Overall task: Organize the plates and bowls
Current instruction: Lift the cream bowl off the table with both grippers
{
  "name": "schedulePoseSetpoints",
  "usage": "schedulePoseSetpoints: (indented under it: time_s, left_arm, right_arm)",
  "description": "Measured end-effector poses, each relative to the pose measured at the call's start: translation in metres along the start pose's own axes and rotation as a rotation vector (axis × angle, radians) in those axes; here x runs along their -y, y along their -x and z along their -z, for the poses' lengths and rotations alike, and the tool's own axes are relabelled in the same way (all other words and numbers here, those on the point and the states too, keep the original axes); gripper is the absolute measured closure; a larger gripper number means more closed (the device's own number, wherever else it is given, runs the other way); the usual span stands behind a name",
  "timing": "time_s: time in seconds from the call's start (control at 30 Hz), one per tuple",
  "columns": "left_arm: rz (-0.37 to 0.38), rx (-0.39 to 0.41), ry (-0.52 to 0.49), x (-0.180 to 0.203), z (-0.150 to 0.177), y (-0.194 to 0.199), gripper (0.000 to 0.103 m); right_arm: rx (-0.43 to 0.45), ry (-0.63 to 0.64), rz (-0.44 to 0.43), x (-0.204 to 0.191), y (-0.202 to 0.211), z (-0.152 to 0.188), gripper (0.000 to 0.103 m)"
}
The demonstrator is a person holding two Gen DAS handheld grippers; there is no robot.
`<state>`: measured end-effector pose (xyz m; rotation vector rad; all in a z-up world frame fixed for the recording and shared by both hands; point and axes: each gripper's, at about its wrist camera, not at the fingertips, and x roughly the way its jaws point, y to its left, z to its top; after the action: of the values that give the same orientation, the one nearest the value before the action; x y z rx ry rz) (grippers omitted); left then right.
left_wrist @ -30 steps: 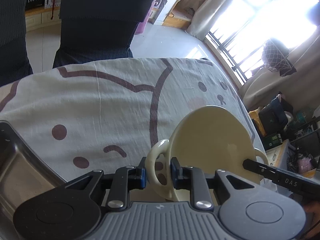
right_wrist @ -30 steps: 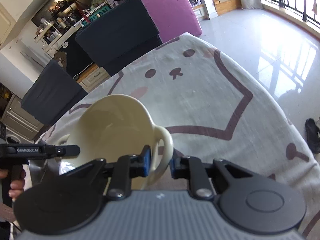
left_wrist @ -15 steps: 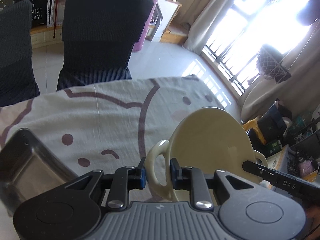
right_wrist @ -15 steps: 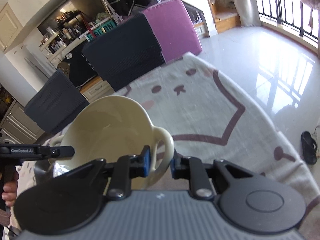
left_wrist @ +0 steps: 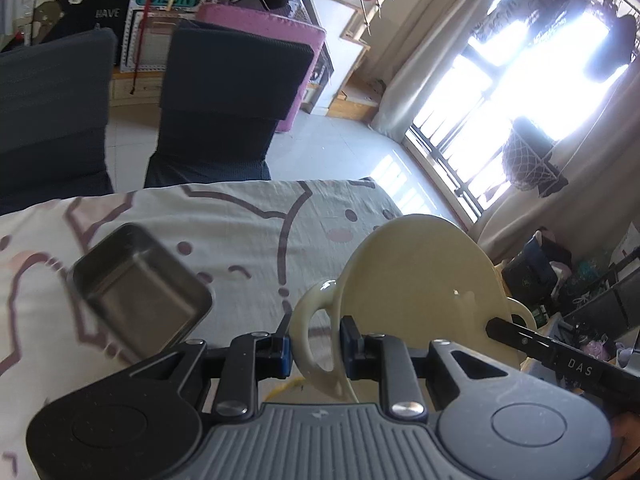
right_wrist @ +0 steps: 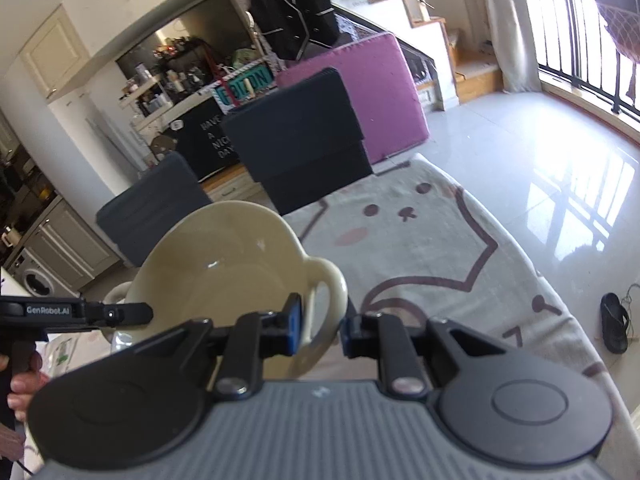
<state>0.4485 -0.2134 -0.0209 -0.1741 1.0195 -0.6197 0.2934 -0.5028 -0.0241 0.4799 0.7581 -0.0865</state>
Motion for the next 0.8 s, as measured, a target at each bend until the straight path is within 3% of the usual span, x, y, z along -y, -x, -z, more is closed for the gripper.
schedulePoseSetpoints:
  time_s: [0.4,0.8]
  left_arm:
    - [-0.044,0.076,0.074,-0.022,0.058,0.100,0.078]
    - [-0.119,0.159,0.144,-0.072,0.126,0.191,0.078]
  right_arm:
    - [0.013,0.068,-0.076,-0.047,0.046,0.027,0.081]
    - [-0.028,0.127,-0.204,-0.100,0.055,0.064,0.081]
